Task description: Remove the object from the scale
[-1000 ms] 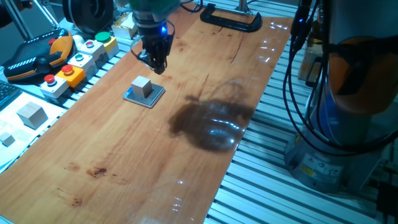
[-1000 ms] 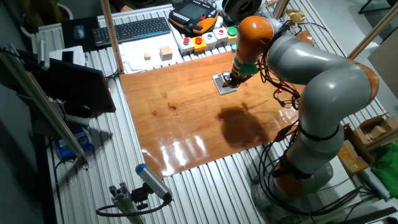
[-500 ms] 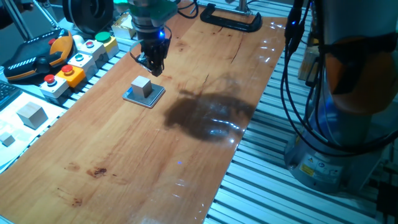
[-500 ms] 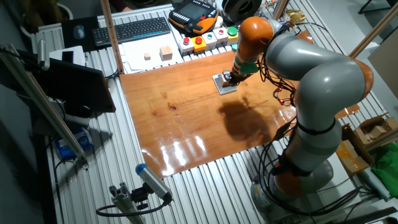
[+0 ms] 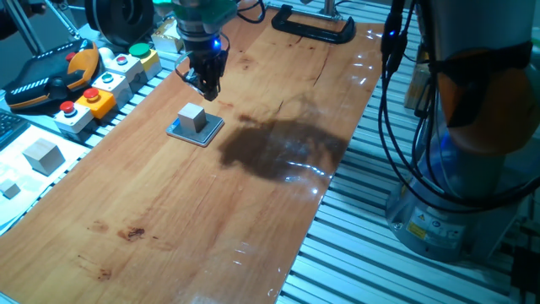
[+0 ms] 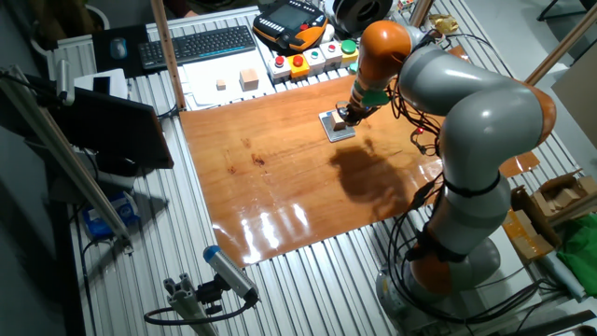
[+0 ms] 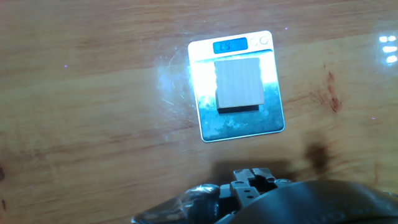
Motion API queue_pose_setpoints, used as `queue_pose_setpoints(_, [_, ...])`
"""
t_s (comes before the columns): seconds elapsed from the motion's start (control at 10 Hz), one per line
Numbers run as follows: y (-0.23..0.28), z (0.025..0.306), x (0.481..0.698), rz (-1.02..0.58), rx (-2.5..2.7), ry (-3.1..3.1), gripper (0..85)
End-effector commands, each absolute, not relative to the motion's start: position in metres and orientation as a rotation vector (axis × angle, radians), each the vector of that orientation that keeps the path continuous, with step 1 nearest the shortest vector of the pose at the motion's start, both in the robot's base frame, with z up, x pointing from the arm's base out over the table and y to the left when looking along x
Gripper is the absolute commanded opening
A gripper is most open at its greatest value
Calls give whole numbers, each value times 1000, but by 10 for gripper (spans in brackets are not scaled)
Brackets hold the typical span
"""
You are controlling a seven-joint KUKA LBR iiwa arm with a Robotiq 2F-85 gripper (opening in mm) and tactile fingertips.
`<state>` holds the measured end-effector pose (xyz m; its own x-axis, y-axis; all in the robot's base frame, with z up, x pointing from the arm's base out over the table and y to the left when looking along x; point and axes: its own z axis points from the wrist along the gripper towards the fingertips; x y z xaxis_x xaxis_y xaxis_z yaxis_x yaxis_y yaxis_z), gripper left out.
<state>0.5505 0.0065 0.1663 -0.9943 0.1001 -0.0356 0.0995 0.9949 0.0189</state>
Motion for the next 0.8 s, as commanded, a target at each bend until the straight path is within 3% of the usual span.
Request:
queue_pose_setpoints(0.0, [6,165,552,27,152,3101,7])
queue_pose_setpoints(0.7, [3,158,558,37,62,3122,7])
